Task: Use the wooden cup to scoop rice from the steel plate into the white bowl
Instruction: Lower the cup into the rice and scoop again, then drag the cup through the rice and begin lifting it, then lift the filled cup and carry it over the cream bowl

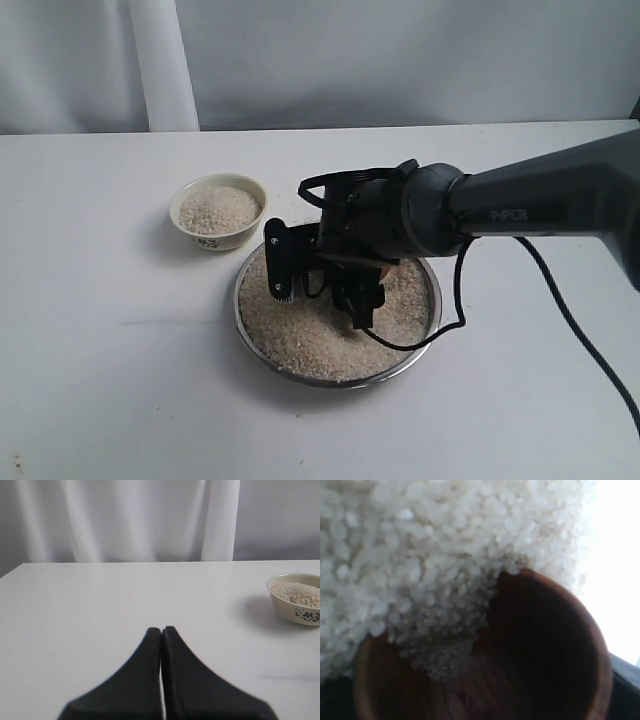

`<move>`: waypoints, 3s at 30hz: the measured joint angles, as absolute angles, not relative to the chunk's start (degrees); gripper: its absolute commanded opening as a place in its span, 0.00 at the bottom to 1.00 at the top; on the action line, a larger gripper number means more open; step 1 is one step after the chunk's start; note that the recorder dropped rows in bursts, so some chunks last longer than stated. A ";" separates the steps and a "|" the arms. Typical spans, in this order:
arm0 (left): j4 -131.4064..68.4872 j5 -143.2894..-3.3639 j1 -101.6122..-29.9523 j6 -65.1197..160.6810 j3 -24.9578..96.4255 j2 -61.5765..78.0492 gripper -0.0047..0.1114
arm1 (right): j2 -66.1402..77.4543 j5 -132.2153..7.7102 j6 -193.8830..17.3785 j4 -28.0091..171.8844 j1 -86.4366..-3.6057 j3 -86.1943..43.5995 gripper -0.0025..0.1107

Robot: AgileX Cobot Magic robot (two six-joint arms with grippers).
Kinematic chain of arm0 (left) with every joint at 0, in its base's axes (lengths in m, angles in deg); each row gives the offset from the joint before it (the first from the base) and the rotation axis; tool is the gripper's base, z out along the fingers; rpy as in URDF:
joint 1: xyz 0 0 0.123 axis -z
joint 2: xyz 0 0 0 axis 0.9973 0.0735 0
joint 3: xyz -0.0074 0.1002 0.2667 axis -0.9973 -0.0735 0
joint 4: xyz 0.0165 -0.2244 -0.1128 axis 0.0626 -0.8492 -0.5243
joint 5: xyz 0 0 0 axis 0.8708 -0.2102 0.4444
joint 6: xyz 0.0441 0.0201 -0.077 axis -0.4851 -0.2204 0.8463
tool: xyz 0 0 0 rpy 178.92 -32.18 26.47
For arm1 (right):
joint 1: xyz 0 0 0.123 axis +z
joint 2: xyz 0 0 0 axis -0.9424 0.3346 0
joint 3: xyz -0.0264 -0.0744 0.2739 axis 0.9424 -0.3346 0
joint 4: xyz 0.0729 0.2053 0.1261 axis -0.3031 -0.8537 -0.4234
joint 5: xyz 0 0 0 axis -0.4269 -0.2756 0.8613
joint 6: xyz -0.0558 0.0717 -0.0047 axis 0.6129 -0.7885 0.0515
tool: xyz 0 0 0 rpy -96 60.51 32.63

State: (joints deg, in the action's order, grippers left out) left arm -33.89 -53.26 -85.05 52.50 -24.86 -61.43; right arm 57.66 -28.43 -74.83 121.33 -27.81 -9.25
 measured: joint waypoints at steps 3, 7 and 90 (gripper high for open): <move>-33.89 -53.26 -85.05 52.50 -24.86 -61.43 0.04 | 57.74 -27.34 -74.70 122.32 -27.66 -9.22 0.02; -33.89 -53.26 -85.05 52.50 -24.86 -61.43 0.04 | 58.14 -23.94 -74.58 125.57 -26.11 -9.22 0.02; -33.89 -53.26 -85.05 52.50 -24.86 -61.43 0.04 | 35.50 -53.59 -72.57 84.58 -31.76 -15.27 0.02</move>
State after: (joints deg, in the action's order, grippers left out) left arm -33.89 -53.26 -85.05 52.50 -24.86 -61.43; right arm 35.50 -53.59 -72.57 84.58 -31.76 -15.27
